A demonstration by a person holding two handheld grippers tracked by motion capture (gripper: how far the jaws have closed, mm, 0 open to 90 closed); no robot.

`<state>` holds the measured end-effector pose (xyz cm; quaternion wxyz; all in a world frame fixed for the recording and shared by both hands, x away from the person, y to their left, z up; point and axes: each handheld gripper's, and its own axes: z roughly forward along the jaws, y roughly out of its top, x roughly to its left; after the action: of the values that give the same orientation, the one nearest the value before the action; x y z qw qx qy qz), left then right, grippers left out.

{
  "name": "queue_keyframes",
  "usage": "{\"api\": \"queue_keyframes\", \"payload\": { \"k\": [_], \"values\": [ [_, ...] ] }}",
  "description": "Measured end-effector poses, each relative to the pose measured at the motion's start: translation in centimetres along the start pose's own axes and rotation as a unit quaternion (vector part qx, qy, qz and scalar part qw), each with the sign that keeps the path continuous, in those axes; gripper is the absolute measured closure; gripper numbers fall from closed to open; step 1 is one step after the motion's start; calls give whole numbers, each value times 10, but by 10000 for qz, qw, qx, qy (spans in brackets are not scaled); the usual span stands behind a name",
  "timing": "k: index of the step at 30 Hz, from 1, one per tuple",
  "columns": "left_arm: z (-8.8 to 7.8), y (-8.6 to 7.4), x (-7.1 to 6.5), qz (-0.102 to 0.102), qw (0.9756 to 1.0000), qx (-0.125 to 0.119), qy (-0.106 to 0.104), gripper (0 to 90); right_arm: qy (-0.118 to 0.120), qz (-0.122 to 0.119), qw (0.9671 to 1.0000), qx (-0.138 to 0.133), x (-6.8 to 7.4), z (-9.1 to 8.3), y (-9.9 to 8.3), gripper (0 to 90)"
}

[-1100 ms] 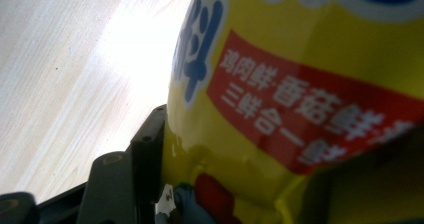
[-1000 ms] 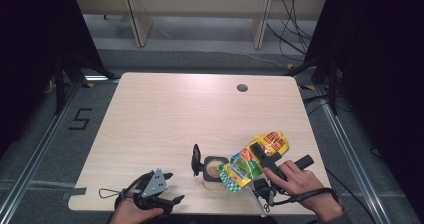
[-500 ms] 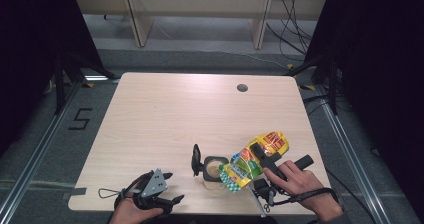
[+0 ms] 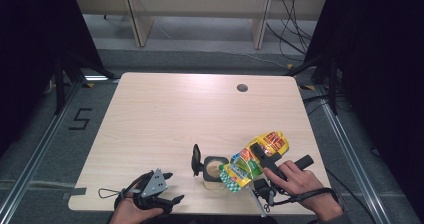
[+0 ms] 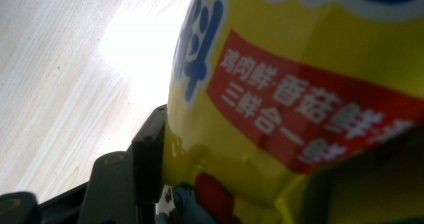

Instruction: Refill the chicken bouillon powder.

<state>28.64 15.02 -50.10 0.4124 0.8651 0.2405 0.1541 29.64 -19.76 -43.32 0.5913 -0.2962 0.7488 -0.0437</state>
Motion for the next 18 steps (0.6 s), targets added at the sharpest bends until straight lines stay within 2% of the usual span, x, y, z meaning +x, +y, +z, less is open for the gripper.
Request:
{"api": "queue_keyframes", "payload": {
  "k": [1, 2, 7, 9, 11, 18],
  "values": [
    [0, 0, 0, -9, 10000, -2, -5, 221, 26, 64, 10000, 4, 1, 0, 0, 403],
    [0, 0, 1, 72, 10000, 32, 29, 221, 0, -4, 10000, -6, 0, 0, 0, 403],
    [-1, 0, 1, 72, 10000, 34, 39, 221, -4, -10, 10000, -7, 0, 0, 0, 403],
    [1, 0, 0, -44, 10000, -77, 15, 221, 10, -12, 10000, -5, 0, 0, 0, 403],
    [1, 0, -1, -73, 9999, -116, 7, 221, 0, -6, 10000, -7, 0, 0, 0, 403],
    [0, 0, 0, -59, 10000, -46, -21, 221, -8, -21, 10000, -9, 0, 0, 0, 403]
  ]
}}
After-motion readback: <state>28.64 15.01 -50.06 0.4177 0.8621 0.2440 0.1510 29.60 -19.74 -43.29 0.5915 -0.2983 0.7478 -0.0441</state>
